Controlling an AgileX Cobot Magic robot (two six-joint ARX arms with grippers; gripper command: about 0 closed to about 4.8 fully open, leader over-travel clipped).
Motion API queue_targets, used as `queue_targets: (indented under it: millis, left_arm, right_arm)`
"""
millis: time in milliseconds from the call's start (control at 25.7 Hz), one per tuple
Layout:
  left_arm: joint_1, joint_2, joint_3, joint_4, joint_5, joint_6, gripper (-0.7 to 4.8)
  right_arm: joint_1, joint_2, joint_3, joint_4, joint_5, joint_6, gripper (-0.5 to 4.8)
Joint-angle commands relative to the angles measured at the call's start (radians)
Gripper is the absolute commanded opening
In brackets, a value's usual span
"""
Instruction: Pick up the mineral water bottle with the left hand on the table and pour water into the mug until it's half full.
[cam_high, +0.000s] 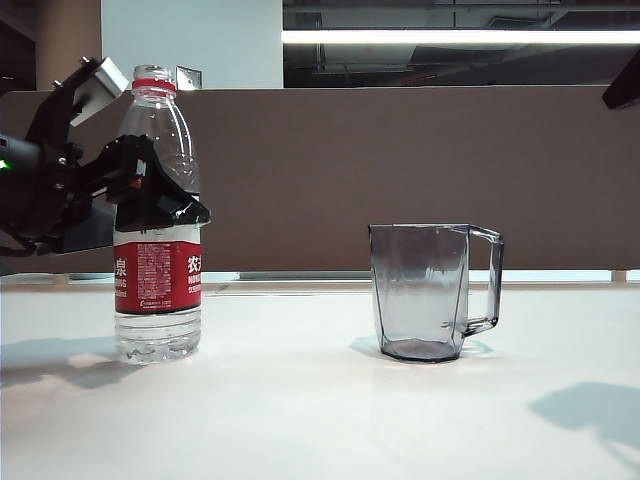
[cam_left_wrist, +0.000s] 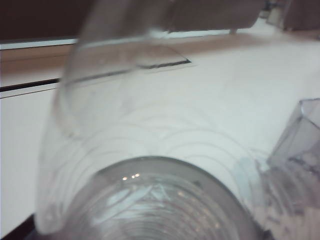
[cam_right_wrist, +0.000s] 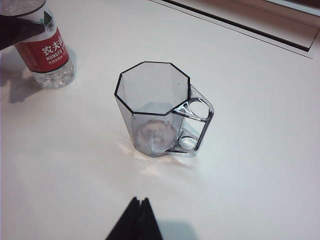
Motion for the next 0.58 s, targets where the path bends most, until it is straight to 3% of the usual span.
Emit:
queue_targets:
  millis: [39,583]
  left_arm:
    - [0.0,0.004,0.003,0.017,0.008,0.001,4.79]
    - [-0.008,0.009,0.003,0.019,-0.01,0.001,4.79]
  right_arm:
    - [0.001,-0.002,0.003,0.017,-0.002,0.002,-0.05]
    - [0.002,-0.002,0.003,0.016,-0.002,0.002,-0.05]
